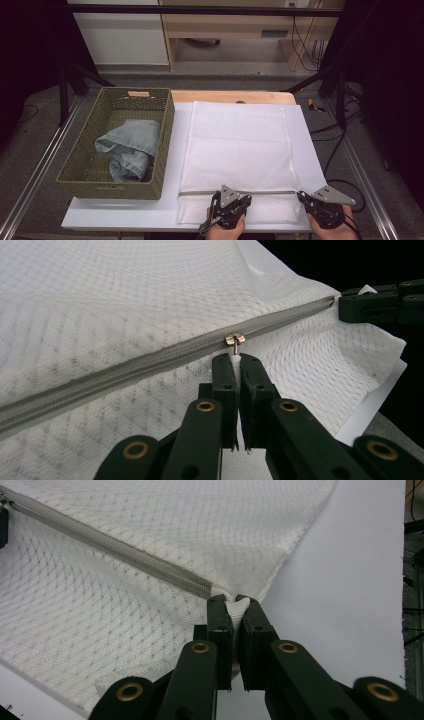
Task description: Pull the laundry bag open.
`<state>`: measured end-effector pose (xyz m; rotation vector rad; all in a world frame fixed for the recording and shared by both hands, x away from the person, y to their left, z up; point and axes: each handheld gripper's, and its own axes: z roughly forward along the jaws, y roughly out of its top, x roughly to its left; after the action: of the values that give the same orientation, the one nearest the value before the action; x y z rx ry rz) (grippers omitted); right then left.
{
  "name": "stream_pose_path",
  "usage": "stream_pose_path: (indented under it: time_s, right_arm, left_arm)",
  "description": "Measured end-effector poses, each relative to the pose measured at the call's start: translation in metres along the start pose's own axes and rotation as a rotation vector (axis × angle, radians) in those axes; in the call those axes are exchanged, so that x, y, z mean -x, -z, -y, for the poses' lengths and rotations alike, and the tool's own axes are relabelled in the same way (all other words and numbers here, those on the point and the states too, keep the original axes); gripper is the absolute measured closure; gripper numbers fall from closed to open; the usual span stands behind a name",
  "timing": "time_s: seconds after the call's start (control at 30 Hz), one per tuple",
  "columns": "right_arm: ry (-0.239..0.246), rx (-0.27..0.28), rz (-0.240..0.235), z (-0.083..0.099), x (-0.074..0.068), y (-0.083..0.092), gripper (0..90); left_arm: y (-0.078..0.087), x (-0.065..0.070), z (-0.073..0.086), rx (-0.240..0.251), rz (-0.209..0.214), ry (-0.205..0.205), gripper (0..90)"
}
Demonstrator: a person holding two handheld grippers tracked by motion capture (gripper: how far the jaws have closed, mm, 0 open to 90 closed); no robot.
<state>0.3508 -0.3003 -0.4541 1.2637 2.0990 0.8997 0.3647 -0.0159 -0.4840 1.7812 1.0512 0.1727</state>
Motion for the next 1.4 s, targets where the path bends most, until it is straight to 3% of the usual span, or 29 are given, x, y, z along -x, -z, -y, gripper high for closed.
stream_pose_path:
  time_s: [0.43,0.7,0.93,1.03,1.4]
  right_arm:
    - [-0.024,-0.014,0.009,0.002,0.007,-0.003,85.7]
    - [-0.022,-0.023,-0.001,0.001,0.006,-0.005,85.7]
    - [-0.031,-0.016,-0.004,0.0,0.008,-0.007,85.7]
    - [-0.021,-0.018,-0.003,0.0,0.008,-0.008,85.7]
    - [-0.023,-0.03,-0.006,0.0,0.007,-0.011,85.7]
  left_arm:
    - [0.0,-0.002,0.002,-0.008,-0.008,-0.005,86.8]
    - [0.005,-0.009,0.002,-0.003,-0.017,0.005,86.8]
    - [0.012,-0.016,0.005,-0.011,-0.002,-0.007,86.8]
    - [0.015,-0.018,0.006,-0.01,-0.015,-0.014,86.8]
    - [0.024,-0.029,0.007,-0.007,-0.029,0.006,86.8]
